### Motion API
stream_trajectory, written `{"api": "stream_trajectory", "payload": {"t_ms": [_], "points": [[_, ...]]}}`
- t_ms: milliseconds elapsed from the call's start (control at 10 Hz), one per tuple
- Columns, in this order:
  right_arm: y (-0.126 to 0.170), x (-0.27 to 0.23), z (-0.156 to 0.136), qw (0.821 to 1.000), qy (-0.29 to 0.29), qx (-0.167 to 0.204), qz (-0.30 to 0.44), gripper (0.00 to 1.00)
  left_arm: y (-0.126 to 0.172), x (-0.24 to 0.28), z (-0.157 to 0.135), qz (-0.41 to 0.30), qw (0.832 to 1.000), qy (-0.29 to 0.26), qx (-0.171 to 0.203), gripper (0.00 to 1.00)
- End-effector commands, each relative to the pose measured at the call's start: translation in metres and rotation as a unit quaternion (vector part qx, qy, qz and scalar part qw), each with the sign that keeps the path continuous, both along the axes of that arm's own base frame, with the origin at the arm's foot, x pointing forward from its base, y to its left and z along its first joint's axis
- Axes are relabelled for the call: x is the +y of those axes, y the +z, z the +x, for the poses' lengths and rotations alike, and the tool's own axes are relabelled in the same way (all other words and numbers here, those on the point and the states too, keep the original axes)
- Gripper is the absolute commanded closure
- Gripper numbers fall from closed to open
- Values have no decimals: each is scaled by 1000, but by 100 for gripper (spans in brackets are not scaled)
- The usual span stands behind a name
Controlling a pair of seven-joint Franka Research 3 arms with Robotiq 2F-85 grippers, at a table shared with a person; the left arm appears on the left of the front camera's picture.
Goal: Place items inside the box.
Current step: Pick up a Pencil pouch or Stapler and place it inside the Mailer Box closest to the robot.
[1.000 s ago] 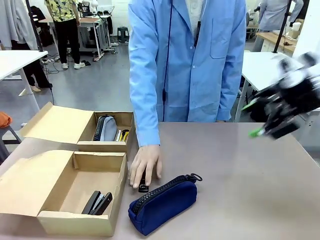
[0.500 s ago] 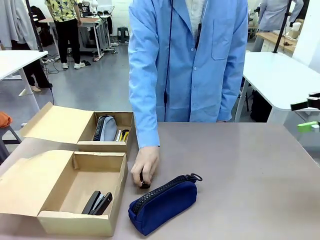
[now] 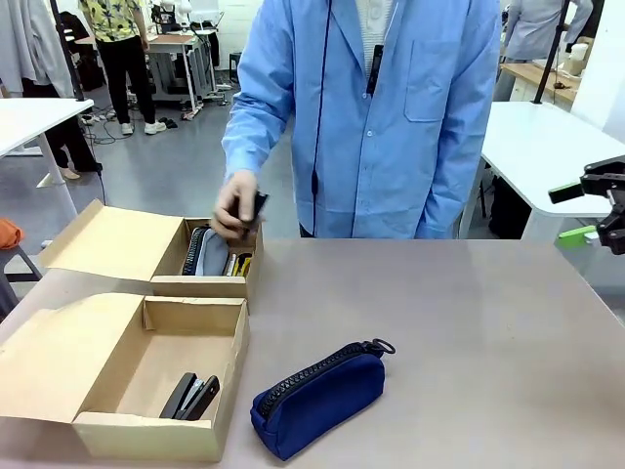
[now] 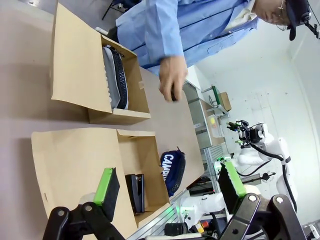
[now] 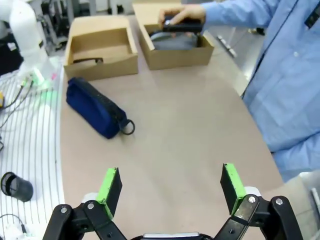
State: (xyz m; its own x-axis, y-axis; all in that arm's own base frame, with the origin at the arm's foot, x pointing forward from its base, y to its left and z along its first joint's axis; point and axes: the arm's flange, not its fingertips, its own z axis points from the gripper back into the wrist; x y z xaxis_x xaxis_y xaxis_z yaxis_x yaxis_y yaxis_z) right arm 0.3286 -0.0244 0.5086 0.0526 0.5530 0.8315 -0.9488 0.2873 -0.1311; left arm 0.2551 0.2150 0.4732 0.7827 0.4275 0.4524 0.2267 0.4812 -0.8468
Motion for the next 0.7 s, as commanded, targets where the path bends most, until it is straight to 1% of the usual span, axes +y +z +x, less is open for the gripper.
{"api": "stream_trajectory", "payload": {"t_ms": [0, 100, 200, 300, 400, 500, 600], "points": [[1, 32, 13, 998, 27, 13, -47, 0, 0, -2, 0, -3, 1000, -2, -13, 0], [6, 72, 30, 995, 59, 13, -79, 0, 0, -2, 0, -3, 1000, -2, -13, 0], [15, 117, 39, 988, 102, 1, -113, 0, 0, -2, 0, -3, 1000, -2, -13, 0], [21, 172, 44, 974, 170, -15, -147, 0, 0, -2, 0, -3, 1000, -2, -13, 0], [15, 232, 45, 951, 233, -10, -201, 0, 0, -2, 0, -3, 1000, -2, -13, 0], [5, 276, 40, 927, 273, -5, -256, 0, 0, -2, 0, -3, 1000, -2, -13, 0], [-9, 321, 30, 894, 330, -27, -302, 0, 0, -2, 0, -3, 1000, -2, -13, 0]]}}
